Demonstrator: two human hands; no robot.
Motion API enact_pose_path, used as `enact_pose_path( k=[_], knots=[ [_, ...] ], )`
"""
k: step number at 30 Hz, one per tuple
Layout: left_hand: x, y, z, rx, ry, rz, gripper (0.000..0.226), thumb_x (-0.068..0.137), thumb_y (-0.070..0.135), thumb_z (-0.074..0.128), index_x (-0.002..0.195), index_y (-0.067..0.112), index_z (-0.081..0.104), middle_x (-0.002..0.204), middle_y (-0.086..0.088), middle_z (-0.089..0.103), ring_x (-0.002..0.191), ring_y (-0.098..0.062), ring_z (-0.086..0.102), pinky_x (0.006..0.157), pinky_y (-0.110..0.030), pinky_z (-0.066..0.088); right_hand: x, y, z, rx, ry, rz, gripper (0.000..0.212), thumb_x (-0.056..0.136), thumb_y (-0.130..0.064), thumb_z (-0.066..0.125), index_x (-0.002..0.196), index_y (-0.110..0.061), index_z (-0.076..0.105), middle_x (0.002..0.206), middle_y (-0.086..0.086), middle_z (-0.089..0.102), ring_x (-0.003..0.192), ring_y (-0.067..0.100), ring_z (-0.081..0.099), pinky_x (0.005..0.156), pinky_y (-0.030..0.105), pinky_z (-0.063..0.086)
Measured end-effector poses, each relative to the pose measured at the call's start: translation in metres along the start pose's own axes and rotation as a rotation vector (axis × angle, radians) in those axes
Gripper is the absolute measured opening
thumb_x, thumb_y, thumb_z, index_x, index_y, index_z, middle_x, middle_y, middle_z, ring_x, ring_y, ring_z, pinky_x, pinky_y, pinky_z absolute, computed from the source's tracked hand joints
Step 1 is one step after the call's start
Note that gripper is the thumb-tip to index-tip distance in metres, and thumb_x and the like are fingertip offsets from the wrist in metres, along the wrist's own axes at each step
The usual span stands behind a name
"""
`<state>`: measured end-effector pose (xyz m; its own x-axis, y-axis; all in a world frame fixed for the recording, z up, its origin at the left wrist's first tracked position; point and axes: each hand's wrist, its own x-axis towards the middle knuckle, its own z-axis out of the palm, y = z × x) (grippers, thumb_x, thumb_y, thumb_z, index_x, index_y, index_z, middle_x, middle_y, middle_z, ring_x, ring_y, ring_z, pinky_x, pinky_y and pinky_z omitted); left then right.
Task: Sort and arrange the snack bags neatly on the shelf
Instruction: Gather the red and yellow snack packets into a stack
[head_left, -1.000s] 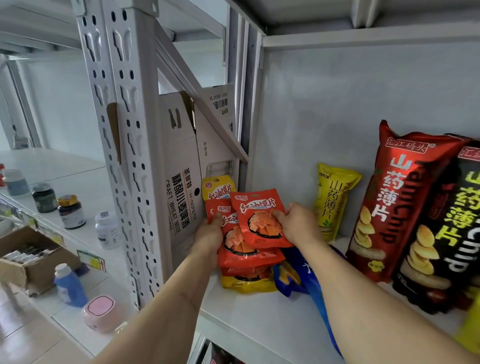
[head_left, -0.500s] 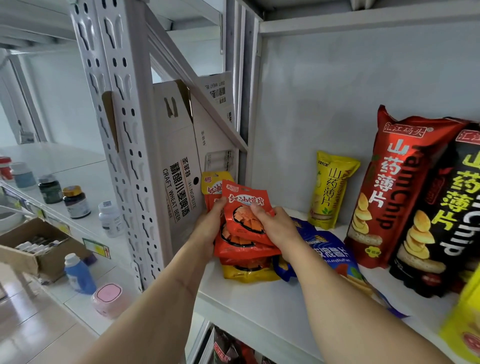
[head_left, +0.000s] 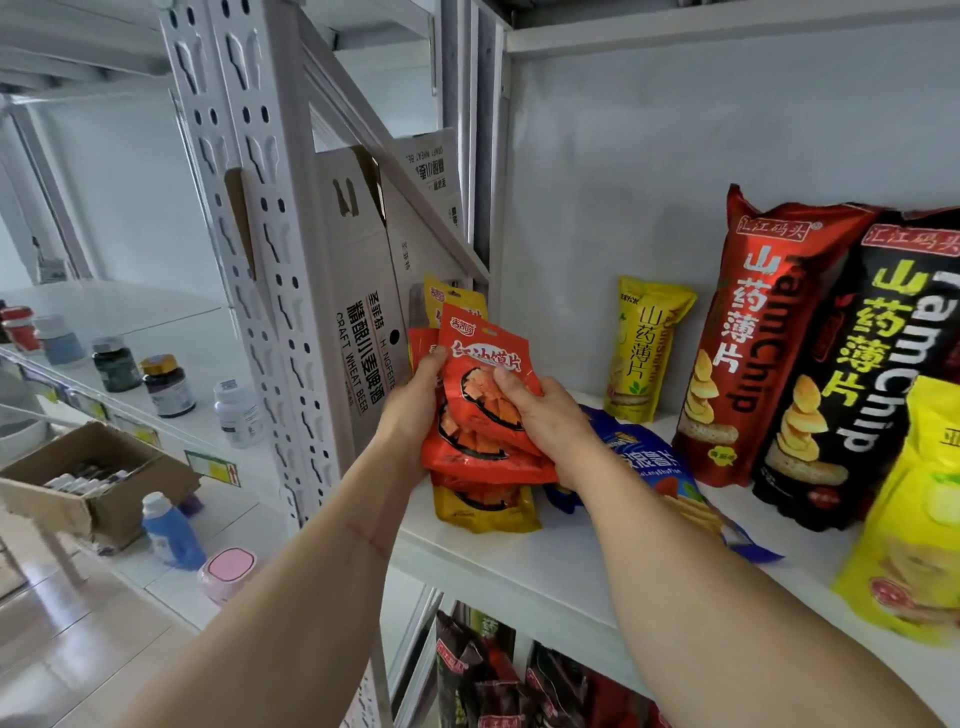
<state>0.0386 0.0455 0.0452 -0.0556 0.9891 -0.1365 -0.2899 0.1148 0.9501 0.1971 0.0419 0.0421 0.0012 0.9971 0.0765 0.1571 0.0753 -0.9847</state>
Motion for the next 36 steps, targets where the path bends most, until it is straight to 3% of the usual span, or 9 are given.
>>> enact_pose_path(
  k=[6,11,16,20,22,23,27,33,36],
  knots=[
    [-0.034,0.001,-0.011,-0.101,-0.059,0.018,0.047,0.085,0.053,0.069,0.109,0.013,0.074,0.097,-0.013,0.078,0.091,-0.035,0.075,0.092,-0.054,0.056,-0.036,-0.011,0.011,-0.024,0.068,-0.01,0.028,0.085,-0.06,0.063,0.09,-0.034,0.056,0.096,-0.011,0.068,0.087,0.009,0.066,0.073,0.025,0.053],
    [-0.07,-0.004,-0.032,-0.151,-0.177,-0.009,0.056,0.084,0.059,0.067,0.116,0.013,0.071,0.104,-0.015,0.076,0.096,-0.036,0.074,0.095,-0.056,0.054,-0.076,-0.014,0.032,-0.108,0.165,-0.02,0.067,0.07,-0.074,0.068,0.115,-0.025,0.068,0.109,-0.004,0.073,0.098,0.016,0.07,0.094,0.038,0.054],
    [-0.115,-0.019,-0.06,-0.194,-0.296,-0.047,0.047,0.088,0.044,0.071,0.12,0.011,0.068,0.108,-0.017,0.075,0.1,-0.037,0.072,0.094,-0.056,0.054,-0.138,-0.009,0.05,-0.181,0.288,-0.019,0.057,0.074,-0.069,0.069,0.11,-0.025,0.069,0.103,-0.009,0.073,0.097,0.014,0.069,0.092,0.035,0.053],
    [-0.143,-0.041,-0.07,-0.141,-0.298,-0.117,0.041,0.086,0.039,0.072,0.117,0.013,0.07,0.103,-0.015,0.076,0.097,-0.036,0.073,0.091,-0.055,0.056,-0.195,0.002,0.06,-0.229,0.409,0.02,0.063,0.081,-0.067,0.063,0.125,-0.022,0.058,0.121,-0.007,0.064,0.111,0.015,0.06,0.098,0.036,0.047],
    [-0.158,-0.053,-0.069,-0.123,-0.331,-0.165,0.045,0.083,0.042,0.074,0.118,0.014,0.069,0.103,-0.015,0.076,0.095,-0.036,0.074,0.09,-0.055,0.056,-0.224,0.005,0.058,-0.265,0.451,0.015,0.04,0.092,-0.054,0.059,0.117,-0.023,0.057,0.114,-0.011,0.061,0.108,0.012,0.057,0.09,0.029,0.043],
    [-0.166,-0.059,-0.067,-0.11,-0.342,-0.186,0.047,0.081,0.043,0.075,0.117,0.014,0.07,0.102,-0.014,0.077,0.094,-0.036,0.074,0.089,-0.055,0.057,-0.239,0.006,0.056,-0.282,0.469,0.022,0.033,0.095,-0.049,0.057,0.117,-0.025,0.057,0.111,-0.012,0.059,0.106,0.011,0.056,0.087,0.026,0.04],
    [-0.202,-0.085,-0.048,-0.087,-0.422,-0.237,0.038,0.086,0.039,0.071,0.114,0.014,0.071,0.099,-0.014,0.077,0.09,-0.034,0.075,0.088,-0.052,0.058,-0.289,0.018,0.034,-0.31,0.583,0.077,0.041,0.096,-0.048,0.055,0.127,-0.022,0.056,0.112,-0.01,0.06,0.112,0.016,0.059,0.09,0.029,0.043],
    [-0.251,-0.12,0.018,-0.044,-0.562,-0.31,0.044,0.084,0.043,0.07,0.12,0.018,0.069,0.103,-0.012,0.077,0.093,-0.035,0.074,0.092,-0.054,0.056,-0.359,0.028,-0.026,-0.312,0.725,0.154,0.044,0.097,-0.05,0.051,0.133,-0.024,0.052,0.119,-0.01,0.06,0.115,0.016,0.057,0.09,0.028,0.041],
    [-0.284,-0.134,0.068,-0.011,-0.605,-0.31,0.035,0.087,0.038,0.069,0.115,0.017,0.07,0.094,-0.009,0.078,0.085,-0.03,0.076,0.083,-0.046,0.06,-0.396,0.032,-0.071,-0.324,0.808,0.182,0.044,0.098,-0.05,0.051,0.134,-0.024,0.052,0.115,-0.011,0.058,0.114,0.015,0.057,0.089,0.028,0.041]
  ],
)
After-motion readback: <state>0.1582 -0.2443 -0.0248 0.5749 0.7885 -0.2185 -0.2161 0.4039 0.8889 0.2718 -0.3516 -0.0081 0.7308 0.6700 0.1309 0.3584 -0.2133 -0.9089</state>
